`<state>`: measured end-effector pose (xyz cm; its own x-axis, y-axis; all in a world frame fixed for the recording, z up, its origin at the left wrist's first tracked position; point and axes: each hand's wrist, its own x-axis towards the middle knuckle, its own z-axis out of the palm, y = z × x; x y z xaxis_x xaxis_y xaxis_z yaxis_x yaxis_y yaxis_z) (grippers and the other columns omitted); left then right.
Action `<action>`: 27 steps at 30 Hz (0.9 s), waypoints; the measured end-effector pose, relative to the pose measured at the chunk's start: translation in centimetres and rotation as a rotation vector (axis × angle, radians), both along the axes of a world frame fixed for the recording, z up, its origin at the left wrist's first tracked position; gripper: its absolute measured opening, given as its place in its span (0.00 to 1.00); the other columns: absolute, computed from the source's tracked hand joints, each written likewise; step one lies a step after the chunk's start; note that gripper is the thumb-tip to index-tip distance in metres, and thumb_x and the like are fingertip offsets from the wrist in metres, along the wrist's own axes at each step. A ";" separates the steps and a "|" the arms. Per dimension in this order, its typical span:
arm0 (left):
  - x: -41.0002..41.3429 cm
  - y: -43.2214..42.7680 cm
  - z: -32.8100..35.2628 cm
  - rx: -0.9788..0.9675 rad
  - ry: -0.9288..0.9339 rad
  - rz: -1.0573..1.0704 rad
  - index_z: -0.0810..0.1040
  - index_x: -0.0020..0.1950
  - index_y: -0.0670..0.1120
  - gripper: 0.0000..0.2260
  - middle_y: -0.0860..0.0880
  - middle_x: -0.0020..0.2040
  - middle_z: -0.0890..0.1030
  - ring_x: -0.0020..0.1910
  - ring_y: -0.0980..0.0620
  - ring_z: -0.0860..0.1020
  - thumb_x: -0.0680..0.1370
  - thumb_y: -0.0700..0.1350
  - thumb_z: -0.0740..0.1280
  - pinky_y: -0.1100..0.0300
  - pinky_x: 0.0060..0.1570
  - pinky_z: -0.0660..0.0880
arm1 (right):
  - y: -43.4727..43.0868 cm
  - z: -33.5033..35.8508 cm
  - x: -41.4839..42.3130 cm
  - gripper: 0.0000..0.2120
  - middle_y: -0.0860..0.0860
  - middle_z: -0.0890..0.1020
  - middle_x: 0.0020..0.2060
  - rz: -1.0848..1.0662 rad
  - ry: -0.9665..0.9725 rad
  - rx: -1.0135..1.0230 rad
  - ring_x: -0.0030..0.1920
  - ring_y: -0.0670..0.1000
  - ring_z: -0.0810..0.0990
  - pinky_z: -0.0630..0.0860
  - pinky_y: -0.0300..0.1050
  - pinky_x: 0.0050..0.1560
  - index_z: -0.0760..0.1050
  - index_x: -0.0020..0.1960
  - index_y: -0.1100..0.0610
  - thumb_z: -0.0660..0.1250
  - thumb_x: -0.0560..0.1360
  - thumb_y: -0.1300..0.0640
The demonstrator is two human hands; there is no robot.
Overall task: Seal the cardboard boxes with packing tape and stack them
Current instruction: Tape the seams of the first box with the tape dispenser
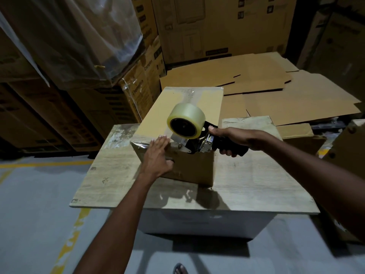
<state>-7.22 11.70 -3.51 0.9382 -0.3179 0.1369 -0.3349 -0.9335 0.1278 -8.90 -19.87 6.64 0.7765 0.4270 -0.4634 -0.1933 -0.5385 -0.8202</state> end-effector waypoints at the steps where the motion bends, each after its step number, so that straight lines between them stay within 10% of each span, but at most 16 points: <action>1: -0.1 0.2 0.0 -0.027 -0.007 0.007 0.60 0.82 0.45 0.42 0.46 0.82 0.59 0.82 0.50 0.54 0.67 0.54 0.61 0.50 0.81 0.47 | 0.0 -0.2 -0.2 0.40 0.52 0.76 0.35 -0.011 -0.012 0.004 0.31 0.49 0.72 0.70 0.43 0.31 0.80 0.53 0.64 0.52 0.80 0.27; 17: -1.0 -0.9 1.5 -0.002 0.029 0.107 0.65 0.81 0.46 0.37 0.46 0.80 0.64 0.80 0.49 0.60 0.75 0.51 0.75 0.54 0.79 0.50 | -10.0 -5.8 -6.9 0.40 0.52 0.75 0.35 -0.207 -0.064 0.124 0.33 0.51 0.68 0.60 0.45 0.30 0.80 0.47 0.58 0.54 0.74 0.21; 27: -0.5 -2.2 3.6 -0.029 0.108 0.106 0.74 0.75 0.43 0.46 0.39 0.75 0.72 0.75 0.41 0.69 0.74 0.75 0.45 0.45 0.72 0.66 | -11.1 -10.4 -10.7 0.40 0.57 0.76 0.37 -0.316 0.043 0.319 0.31 0.50 0.71 0.68 0.40 0.30 0.78 0.51 0.63 0.51 0.79 0.26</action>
<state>-7.74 9.47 0.12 0.9760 -0.2139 0.0406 -0.2177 -0.9583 0.1851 -19.63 -31.00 -3.78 0.8748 0.2985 -0.3816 -0.3449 -0.1694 -0.9232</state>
